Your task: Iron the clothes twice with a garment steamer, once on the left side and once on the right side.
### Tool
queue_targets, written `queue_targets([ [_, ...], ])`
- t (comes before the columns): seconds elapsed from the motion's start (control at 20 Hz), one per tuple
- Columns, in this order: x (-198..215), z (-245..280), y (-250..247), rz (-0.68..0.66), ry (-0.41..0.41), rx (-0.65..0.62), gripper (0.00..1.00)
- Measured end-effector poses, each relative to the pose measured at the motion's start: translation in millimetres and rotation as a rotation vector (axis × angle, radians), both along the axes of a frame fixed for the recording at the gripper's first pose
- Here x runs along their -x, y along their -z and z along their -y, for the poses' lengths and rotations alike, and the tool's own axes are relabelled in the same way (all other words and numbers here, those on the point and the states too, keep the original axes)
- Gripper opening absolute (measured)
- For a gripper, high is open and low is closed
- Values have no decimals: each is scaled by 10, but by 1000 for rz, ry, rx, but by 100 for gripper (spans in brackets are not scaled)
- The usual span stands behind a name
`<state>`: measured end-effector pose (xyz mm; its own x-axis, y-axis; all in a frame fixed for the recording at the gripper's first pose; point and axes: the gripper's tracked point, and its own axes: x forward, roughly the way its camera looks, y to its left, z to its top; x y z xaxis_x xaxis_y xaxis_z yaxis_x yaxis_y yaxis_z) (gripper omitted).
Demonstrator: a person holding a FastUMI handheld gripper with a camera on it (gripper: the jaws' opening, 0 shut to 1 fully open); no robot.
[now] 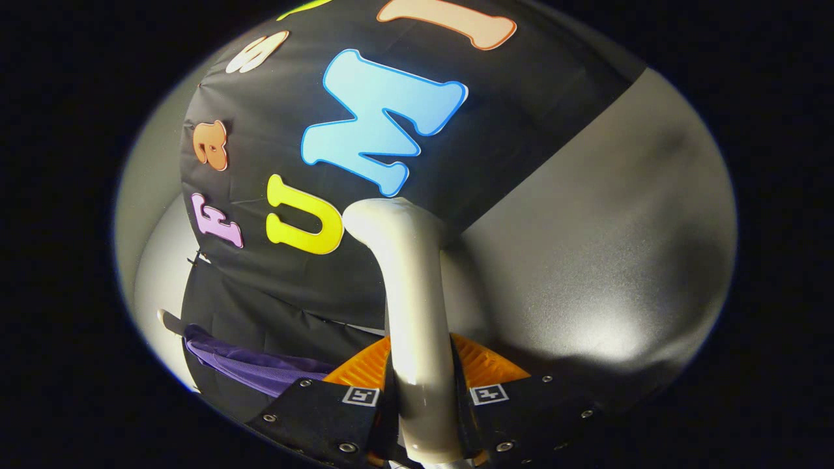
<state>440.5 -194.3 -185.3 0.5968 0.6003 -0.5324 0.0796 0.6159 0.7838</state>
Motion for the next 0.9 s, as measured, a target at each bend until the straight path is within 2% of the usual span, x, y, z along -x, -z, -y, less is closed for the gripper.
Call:
queue_targets([
  [0.15, 75, 28, -171, 50, 25, 47, 36],
  [0.35, 405, -168, -528, 99, -12, 40, 36],
  [0.55, 725, -413, -826, 180, -7, 84, 36],
  [0.9, 1561, -855, -1059, 226, 60, 219, 36],
])
